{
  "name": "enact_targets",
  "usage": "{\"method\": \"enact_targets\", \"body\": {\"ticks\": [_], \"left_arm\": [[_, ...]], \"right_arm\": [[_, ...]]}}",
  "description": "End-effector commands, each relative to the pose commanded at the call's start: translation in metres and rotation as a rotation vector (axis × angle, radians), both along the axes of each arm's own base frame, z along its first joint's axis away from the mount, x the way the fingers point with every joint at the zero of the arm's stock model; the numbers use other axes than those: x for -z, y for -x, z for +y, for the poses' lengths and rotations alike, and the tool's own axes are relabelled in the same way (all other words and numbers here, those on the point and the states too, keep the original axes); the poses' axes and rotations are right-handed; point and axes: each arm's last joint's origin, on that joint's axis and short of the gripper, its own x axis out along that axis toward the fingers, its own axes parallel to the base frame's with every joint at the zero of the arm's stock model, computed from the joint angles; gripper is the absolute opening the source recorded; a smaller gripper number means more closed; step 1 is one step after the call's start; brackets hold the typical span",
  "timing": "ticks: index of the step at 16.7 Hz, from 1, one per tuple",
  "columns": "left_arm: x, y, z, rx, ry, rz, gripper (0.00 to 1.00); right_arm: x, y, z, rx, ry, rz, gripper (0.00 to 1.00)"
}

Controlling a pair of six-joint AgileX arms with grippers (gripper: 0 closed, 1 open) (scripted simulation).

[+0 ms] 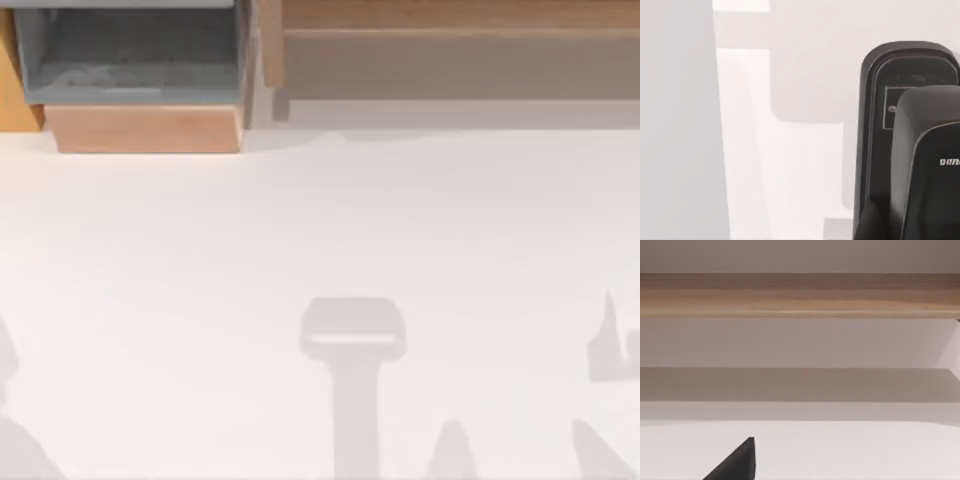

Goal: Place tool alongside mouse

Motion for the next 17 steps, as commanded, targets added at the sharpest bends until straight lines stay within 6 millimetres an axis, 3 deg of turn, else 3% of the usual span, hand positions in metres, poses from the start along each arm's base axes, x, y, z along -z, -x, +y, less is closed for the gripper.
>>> {"method": "enact_targets", "body": {"ticks": [3, 8, 17], "left_arm": [[0.018, 0.007, 0.000, -0.025, 0.041, 0.062, 0.00], [0.020, 0.007, 0.000, -0.027, 0.047, 0.070, 0.00], [0.020, 0.007, 0.000, -0.027, 0.047, 0.070, 0.68]], "right_arm": [[0.000, 0.000, 0.000, 0.000, 0.000, 0.000, 1.00], [0.000, 0.000, 0.000, 0.000, 0.000, 0.000, 1.00], [0.000, 0.000, 0.000, 0.000, 0.000, 0.000, 1.00]]}}
